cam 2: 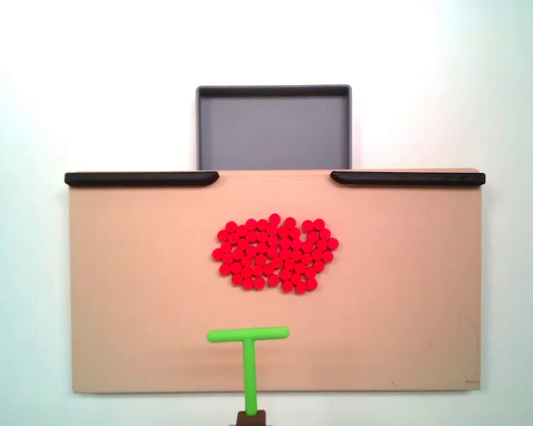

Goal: Push granules from bottom to the grey container

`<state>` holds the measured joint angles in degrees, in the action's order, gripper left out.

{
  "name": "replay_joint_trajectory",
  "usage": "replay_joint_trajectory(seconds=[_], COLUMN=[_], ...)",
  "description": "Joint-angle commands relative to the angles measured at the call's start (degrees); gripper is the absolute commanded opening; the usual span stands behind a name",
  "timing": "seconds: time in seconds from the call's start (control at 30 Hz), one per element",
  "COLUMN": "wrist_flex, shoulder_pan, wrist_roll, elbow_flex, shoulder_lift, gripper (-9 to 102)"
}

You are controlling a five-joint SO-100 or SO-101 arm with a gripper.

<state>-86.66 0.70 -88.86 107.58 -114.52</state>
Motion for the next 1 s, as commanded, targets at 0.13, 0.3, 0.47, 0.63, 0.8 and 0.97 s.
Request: replay_joint_trajectory(seconds=[0.13,0.3,0.47,0.63,0.8,0.97], wrist_flex=[-0.18,0.35,0.44,0.44,0.44,0.44], shoulder_pan=[-3.87,-4.04,-3.78,-3.34,-3.16,-3.16], wrist_roll=[-2.11,-0.09,0.88,0.7,-0.26,-1.05], elbow_flex=[-0.62,-0.62,-0.62,-0.62,-0.62,-0.62], shoulder_lift=[3.78,4.22,5.19,5.36,5.19,4.92], gripper=[0,0,0,0,0,0])
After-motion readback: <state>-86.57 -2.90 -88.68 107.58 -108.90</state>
